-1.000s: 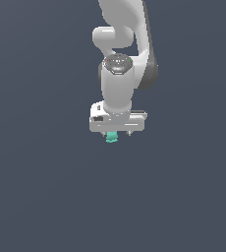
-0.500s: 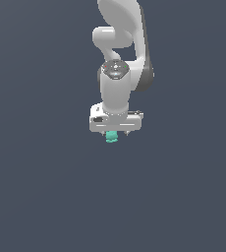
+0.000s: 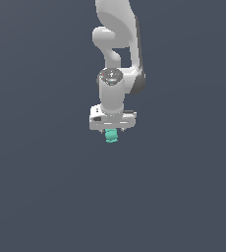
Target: Pick up the object and move it to a goal position.
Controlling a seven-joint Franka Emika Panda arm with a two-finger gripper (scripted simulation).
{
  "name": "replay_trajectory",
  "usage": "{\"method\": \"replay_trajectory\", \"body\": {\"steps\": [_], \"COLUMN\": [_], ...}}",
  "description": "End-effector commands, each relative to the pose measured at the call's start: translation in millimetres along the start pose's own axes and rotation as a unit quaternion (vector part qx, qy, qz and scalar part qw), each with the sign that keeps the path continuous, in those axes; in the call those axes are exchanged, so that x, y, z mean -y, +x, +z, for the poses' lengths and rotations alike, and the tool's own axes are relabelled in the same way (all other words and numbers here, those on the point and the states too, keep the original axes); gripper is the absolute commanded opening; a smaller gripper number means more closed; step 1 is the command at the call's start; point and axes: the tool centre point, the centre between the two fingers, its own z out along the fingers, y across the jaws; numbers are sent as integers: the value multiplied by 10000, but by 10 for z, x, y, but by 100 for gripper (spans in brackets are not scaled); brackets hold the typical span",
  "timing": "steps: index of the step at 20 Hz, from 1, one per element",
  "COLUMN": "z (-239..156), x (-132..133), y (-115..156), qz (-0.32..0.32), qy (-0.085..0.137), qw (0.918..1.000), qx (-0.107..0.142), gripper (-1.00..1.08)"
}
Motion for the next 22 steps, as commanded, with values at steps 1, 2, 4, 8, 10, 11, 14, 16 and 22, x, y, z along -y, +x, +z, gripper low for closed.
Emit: {"method": "replay_trajectory", "body": {"steps": [1,2,4,8,10,11,14,16,22], "z": [88,116,162,218,229,230,236,273,516], "x": [-13,-17,-23,-31,-31,-32,-32,-33,-33], "y": [-113,-150,-213,-292,-308,-310,-301,-303,-317], "qz": [-58,-75,-105,-143,-151,-151,-144,-144,-147], "qy": [-4,-5,-7,-9,-9,-9,-8,-8,-9], "qw": [10000,10000,9999,9999,9999,9999,9999,9999,9999], "qx": [0,1,3,6,6,6,10,10,8], "gripper": [100,100,100,100,100,100,100,100,100]}}
